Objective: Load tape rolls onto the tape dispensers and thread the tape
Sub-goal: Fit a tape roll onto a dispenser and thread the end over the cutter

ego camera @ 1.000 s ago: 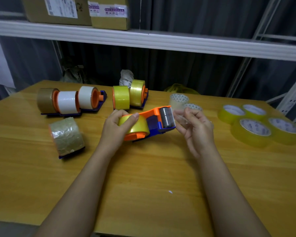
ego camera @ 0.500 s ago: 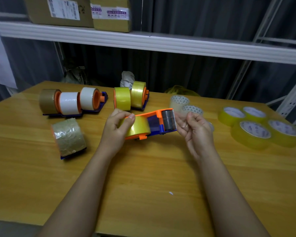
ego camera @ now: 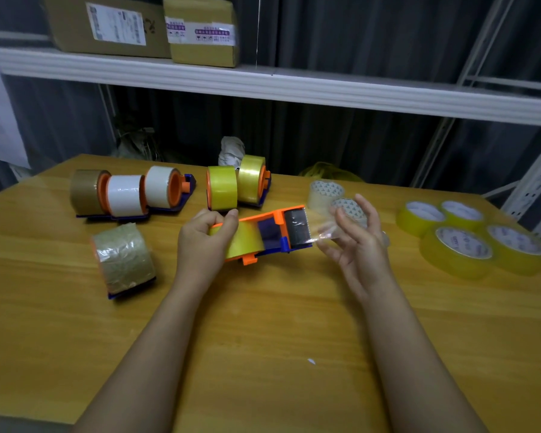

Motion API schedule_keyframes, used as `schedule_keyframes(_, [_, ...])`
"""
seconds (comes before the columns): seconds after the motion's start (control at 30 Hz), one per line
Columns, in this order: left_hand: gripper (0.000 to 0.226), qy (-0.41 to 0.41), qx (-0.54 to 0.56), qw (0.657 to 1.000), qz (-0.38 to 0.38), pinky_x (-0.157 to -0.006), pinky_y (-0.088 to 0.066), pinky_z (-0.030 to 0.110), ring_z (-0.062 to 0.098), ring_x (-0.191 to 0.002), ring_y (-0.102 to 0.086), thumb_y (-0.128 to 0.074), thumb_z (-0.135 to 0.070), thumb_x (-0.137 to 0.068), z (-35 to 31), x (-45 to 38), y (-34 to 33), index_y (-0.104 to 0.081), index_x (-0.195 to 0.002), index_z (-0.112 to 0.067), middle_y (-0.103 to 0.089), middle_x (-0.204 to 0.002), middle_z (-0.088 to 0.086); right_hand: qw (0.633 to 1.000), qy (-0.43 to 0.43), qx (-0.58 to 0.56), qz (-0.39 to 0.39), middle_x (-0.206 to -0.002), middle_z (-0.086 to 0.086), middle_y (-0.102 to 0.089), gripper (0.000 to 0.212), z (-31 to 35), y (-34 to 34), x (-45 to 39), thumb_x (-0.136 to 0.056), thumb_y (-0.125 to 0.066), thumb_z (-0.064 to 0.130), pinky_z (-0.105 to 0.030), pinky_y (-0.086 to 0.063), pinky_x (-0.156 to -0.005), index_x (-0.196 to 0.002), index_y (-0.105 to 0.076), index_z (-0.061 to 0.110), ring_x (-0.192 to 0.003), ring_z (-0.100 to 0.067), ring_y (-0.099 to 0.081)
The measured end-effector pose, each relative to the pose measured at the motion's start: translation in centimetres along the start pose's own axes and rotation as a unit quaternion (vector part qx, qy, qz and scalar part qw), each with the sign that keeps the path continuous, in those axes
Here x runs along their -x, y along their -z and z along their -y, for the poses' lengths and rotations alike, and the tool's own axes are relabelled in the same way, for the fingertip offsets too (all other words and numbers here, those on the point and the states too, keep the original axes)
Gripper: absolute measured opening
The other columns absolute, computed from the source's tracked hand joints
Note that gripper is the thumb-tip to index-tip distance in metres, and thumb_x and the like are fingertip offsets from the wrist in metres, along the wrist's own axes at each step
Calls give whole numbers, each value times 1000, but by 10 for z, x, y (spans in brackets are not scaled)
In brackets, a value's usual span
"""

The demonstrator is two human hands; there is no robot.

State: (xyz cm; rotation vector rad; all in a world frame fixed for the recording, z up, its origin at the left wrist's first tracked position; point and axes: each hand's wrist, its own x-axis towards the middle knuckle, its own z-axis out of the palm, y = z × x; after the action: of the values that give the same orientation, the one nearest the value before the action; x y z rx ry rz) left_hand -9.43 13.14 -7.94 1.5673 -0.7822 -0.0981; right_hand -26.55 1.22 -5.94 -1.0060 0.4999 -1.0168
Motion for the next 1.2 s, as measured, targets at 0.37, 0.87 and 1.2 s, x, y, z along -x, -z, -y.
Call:
schedule_keyframes(0.37, [40, -1, -5, 999, -47, -62, -34, 30, 15, -69, -46, -57, -32, -93, 0, -2, 6, -45, -57, -22, -50, -74, 8, 991, 49, -23, -126, -110, -4, -60, 32, 2, 5, -6, -97, -48, 45, -33, -54, -79, -121, -54, 24, -94, -16, -62])
schedule_keyframes(0.87, [37, -40, -23, 997, -55, -58, -33, 21, 7, -65, -42, -57, -25, -93, -5, 4, -3, -47, -58, -23, -44, -70, -3, 969, 94, 230, -9, -86, 13, -72, 15, -19, -9, 1, -94, -58, 24, -18, -54, -73, -98, -72, 18, -84, 1, -66])
schedule_keyframes(1.2, [36, -52, -38, 997, -51, -59, -34, 24, 6, -64, -42, -57, -27, -93, -4, 4, -3, -47, -59, -22, -44, -70, -2, 976, 80, 202, -9, -79, 12, -72, 10, -21, -10, 2, -91, -64, 17, -16, -55, -72, -87, -71, 20, -79, 3, -65])
